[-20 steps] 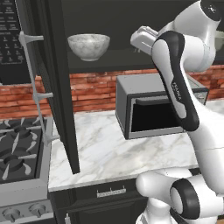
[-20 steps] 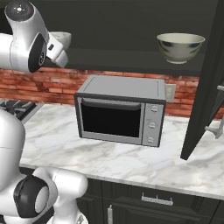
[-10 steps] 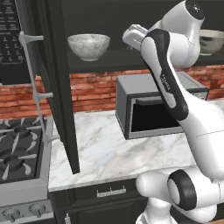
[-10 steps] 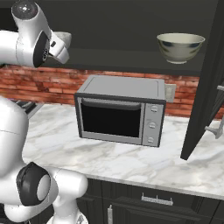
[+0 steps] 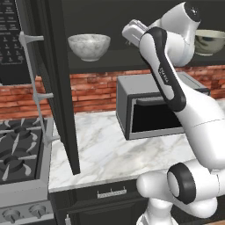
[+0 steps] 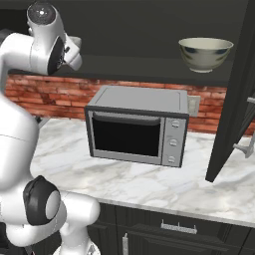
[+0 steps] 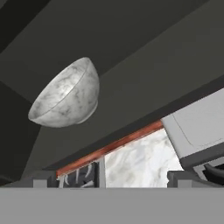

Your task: Move the bowls from the cabinet to the plates on the dining table.

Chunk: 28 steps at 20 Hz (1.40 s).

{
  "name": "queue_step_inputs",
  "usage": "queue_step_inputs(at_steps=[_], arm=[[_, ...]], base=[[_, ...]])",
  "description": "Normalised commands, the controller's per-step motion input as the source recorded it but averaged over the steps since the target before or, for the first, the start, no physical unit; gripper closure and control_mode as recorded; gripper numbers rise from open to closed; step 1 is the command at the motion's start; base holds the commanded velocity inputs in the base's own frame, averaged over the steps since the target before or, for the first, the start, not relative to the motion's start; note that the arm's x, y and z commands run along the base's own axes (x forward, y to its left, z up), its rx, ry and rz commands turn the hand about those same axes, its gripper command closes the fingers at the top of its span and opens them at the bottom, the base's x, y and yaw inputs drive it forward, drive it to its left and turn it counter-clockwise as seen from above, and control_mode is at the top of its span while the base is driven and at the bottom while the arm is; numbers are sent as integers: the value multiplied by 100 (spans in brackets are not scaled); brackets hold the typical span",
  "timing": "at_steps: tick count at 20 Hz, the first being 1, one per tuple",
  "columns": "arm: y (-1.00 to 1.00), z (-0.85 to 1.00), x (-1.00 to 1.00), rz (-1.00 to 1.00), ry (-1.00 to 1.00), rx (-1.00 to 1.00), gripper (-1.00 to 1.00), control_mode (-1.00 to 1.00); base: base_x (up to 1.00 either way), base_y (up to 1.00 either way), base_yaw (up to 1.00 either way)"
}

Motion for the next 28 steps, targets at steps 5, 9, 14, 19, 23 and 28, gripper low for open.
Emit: queue_step_inputs(at_steps=[5, 9, 14, 19, 23, 28], arm=[[14, 0, 19, -2, -7, 9, -100, -100], [16, 0, 13, -2, -1, 1, -100, -100], [11, -2, 20, -1, 0, 0, -100, -100], [0, 0, 27, 0, 0, 2, -100, -100], [0, 0, 19, 0, 0, 4, -100, -100], [0, 0, 20, 0, 0, 1, -100, -100]], base=[[0, 0, 0], [0, 0, 0], [0, 0, 0], [0, 0, 0], [0, 0, 0], [0, 0, 0]])
